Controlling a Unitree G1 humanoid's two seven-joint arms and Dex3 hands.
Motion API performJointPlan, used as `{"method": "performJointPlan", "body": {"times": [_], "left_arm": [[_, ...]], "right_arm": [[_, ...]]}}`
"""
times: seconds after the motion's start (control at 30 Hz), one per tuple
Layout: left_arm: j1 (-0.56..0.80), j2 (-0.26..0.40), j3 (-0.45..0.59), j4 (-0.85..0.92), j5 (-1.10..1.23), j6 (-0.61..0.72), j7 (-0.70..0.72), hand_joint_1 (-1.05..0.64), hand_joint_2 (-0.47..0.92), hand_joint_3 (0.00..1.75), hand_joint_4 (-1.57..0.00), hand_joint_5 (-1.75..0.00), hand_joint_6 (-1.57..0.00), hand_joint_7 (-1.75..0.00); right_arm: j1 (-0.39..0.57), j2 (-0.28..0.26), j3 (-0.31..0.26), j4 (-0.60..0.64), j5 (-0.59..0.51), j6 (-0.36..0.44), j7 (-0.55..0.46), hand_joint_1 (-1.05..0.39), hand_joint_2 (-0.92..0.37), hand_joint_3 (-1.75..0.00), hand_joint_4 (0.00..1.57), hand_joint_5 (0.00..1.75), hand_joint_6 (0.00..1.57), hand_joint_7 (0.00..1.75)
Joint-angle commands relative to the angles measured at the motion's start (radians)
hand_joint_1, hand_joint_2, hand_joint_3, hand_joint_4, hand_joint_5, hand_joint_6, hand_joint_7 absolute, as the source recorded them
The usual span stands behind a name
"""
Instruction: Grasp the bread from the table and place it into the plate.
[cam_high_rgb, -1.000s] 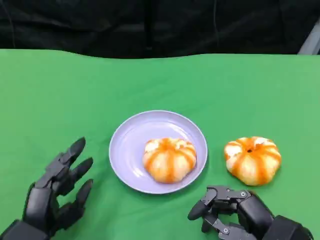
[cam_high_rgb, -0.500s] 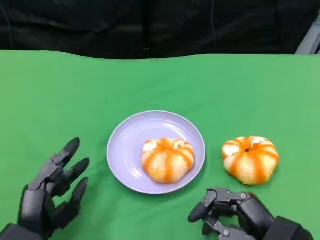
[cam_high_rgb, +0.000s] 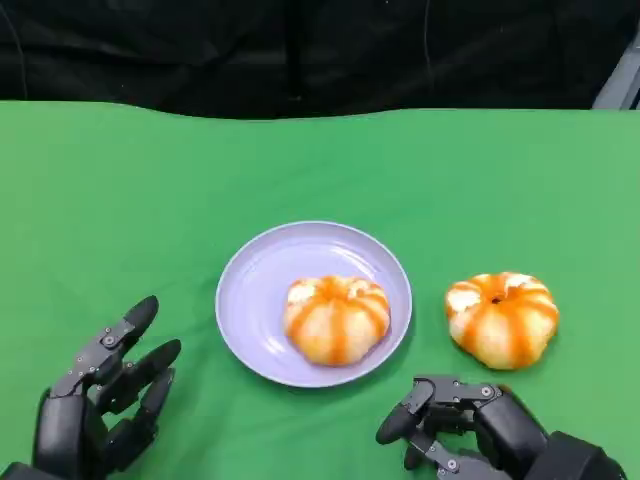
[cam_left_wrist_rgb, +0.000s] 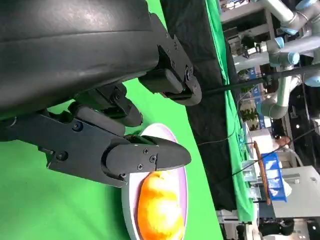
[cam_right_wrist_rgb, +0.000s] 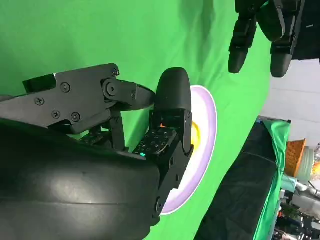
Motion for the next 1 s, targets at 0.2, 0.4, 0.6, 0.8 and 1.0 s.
{"method": "performJointPlan", "body": {"times": [0.2,0.4,0.6,0.8,1.0], "left_arm": [[-0.005,0.007,0.007,0.005,-0.002,-0.012,0.008,-0.51,0.92,0.39,-0.80,-0.03,-0.61,-0.02],[-0.005,0.007,0.007,0.006,0.000,-0.013,0.008,-0.51,0.92,0.39,-0.81,-0.02,-0.61,-0.01],[-0.005,0.007,0.007,0.006,0.000,-0.013,0.008,-0.51,0.92,0.40,-0.81,-0.02,-0.61,-0.01],[-0.005,0.007,0.006,0.008,-0.011,-0.013,-0.006,-0.51,0.92,0.40,-0.81,-0.01,-0.61,-0.01],[-0.005,0.007,0.005,0.013,-0.034,-0.015,-0.036,-0.50,0.92,0.39,-0.82,-0.01,-0.61,-0.01]], "right_arm": [[-0.008,-0.006,-0.011,0.003,0.017,0.005,-0.003,-0.09,-0.92,-0.47,0.70,1.46,0.83,0.95],[-0.008,-0.006,-0.010,0.002,0.017,0.006,-0.003,-0.09,-0.92,-0.47,0.70,1.46,0.83,0.95],[-0.008,-0.006,-0.010,0.002,0.017,0.006,-0.003,-0.09,-0.92,-0.47,0.69,1.46,0.83,0.95],[-0.011,-0.006,-0.010,0.005,0.016,0.001,-0.004,-0.09,-0.92,-0.47,0.69,1.46,0.83,0.95],[-0.015,-0.007,-0.010,0.011,0.013,-0.006,-0.005,-0.08,-0.92,-0.47,0.70,1.46,0.83,0.95]]}}
